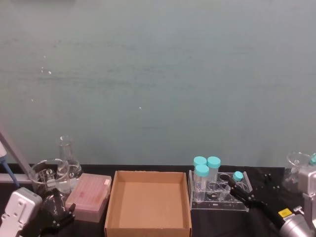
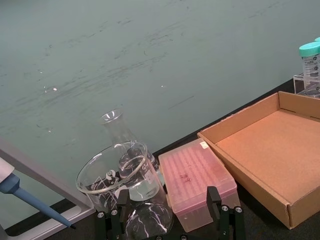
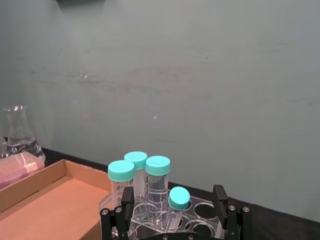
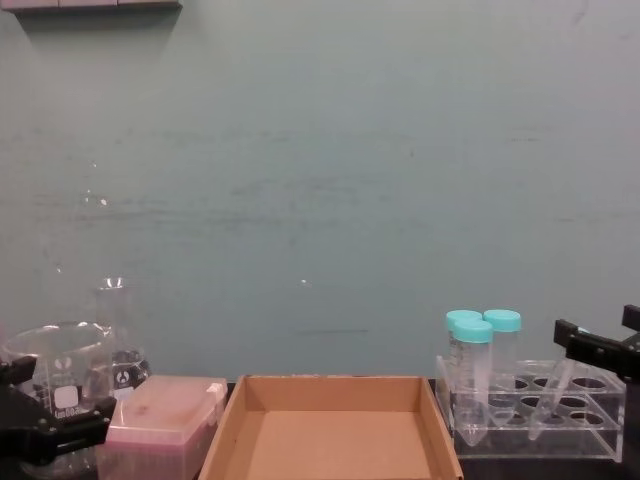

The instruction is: Use the right hand to move the test tube from the test tube rack into the box.

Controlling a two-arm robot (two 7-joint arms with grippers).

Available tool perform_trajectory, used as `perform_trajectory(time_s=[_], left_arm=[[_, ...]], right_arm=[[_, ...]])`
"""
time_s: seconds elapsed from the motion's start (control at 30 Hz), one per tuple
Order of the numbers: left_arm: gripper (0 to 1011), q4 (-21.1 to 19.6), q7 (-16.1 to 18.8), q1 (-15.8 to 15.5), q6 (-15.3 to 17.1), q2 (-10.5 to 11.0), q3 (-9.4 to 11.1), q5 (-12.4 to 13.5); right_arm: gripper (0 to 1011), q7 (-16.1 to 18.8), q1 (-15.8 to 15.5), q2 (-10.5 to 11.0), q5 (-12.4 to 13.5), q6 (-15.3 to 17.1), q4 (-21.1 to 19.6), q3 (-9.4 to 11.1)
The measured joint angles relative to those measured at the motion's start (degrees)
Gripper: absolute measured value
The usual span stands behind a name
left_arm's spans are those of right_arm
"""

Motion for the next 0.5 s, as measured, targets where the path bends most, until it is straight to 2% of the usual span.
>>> perform_trajectory(time_s=[0.2, 0.5], left_arm=[[1000, 0.0, 0.0, 0.0, 0.0, 0.0, 0.0, 0.0], [1000, 0.0, 0.0, 0.0, 0.0, 0.0, 0.0, 0.0]], right_arm=[[1000, 0.99, 0.68, 0.09, -0.03, 3.53, -0.6, 0.31], [1000, 1.28, 1.22, -0.67, -0.65, 5.93, -0.01, 1.04]])
